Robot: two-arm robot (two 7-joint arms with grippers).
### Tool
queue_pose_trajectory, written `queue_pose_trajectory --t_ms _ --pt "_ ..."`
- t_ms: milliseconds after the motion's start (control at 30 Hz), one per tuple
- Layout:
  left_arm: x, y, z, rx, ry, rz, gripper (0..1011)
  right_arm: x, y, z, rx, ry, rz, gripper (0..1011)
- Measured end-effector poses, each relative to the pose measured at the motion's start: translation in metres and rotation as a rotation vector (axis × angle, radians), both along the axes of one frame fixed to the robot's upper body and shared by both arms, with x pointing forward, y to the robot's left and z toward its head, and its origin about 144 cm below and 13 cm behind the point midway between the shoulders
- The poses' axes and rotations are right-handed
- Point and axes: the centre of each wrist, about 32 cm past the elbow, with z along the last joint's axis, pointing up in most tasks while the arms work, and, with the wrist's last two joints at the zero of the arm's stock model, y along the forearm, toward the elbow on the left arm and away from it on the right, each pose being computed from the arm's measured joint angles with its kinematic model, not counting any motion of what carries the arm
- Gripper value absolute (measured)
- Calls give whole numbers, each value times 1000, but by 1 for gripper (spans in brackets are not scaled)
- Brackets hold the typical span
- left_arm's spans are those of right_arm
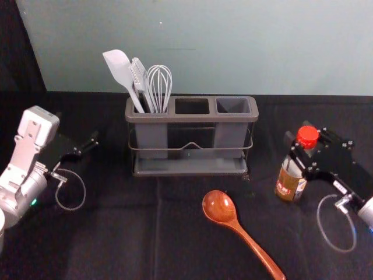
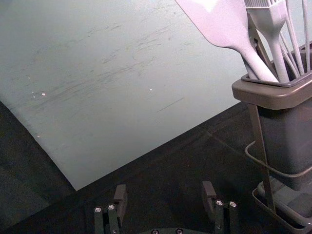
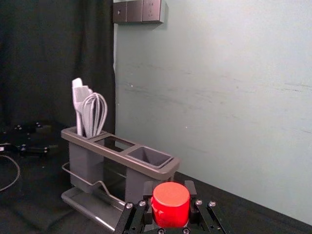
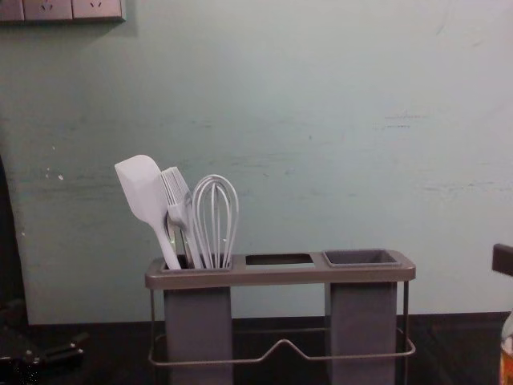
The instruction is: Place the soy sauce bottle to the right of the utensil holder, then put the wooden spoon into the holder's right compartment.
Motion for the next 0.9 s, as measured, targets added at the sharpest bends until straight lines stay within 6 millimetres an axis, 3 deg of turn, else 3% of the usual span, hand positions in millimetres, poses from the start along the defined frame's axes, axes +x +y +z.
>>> queue_pose_trajectory --t_ms 433,900 --pt "0 0 0 0 0 0 1005 45 -32 -15 100 8 86 386" --pt "0 0 0 0 0 0 1005 90 -28 -21 62 42 121 386"
